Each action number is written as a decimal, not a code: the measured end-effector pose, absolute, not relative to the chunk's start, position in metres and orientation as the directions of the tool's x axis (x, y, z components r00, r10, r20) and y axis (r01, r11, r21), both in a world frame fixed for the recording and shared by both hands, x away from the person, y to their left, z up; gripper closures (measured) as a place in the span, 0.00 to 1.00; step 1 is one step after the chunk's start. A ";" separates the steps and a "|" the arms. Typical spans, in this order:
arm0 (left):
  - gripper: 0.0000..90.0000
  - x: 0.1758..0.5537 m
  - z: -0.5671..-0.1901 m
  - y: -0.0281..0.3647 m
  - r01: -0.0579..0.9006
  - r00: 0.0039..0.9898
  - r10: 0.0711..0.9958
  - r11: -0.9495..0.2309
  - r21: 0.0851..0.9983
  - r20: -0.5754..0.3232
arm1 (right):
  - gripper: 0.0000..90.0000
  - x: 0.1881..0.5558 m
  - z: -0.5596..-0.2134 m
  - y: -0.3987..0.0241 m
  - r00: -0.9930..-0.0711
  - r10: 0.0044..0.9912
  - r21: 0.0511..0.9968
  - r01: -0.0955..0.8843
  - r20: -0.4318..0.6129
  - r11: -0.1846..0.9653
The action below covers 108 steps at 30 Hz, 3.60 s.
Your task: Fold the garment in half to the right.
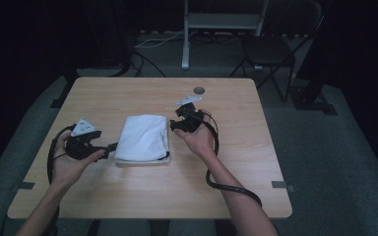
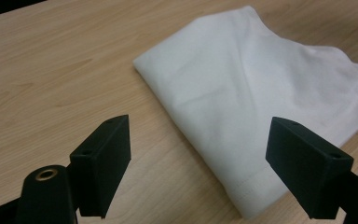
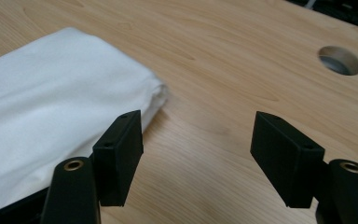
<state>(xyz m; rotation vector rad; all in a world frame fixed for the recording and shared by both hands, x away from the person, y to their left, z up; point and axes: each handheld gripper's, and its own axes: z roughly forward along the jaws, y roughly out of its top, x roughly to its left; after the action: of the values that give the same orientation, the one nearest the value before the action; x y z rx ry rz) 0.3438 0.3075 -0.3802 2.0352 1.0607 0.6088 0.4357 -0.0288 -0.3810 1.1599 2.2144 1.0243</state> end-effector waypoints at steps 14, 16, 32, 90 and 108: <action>0.24 0.342 -0.376 0.332 0.487 0.493 0.868 -0.335 0.807 0.063 | 0.30 0.423 -0.369 -0.066 -0.518 0.855 0.800 0.501 -0.029 0.330; 0.24 0.341 -0.374 0.337 0.485 0.482 0.874 -0.328 0.811 0.065 | 0.29 0.421 -0.368 -0.071 -0.512 0.859 0.804 0.498 -0.030 0.325; 0.24 0.335 -0.367 0.354 0.449 0.439 0.896 -0.277 0.849 0.060 | 0.26 0.401 -0.354 -0.126 -0.442 0.897 0.848 0.467 -0.021 0.250; 0.24 0.299 -0.374 0.399 0.370 0.375 0.927 -0.165 0.914 0.015 | 0.16 0.318 -0.378 -0.205 -0.342 0.939 0.876 0.465 0.046 0.126; 0.24 0.291 -0.395 0.412 0.399 0.355 0.935 -0.139 0.906 -0.013 | 0.15 0.309 -0.393 -0.203 -0.346 0.938 0.865 0.482 0.037 0.144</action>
<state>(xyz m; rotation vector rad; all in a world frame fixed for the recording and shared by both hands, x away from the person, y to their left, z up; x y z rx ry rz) 0.2913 0.4120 -0.3948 1.7151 1.1942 0.7449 0.3087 -0.2032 -0.3934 1.3538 1.8988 1.1267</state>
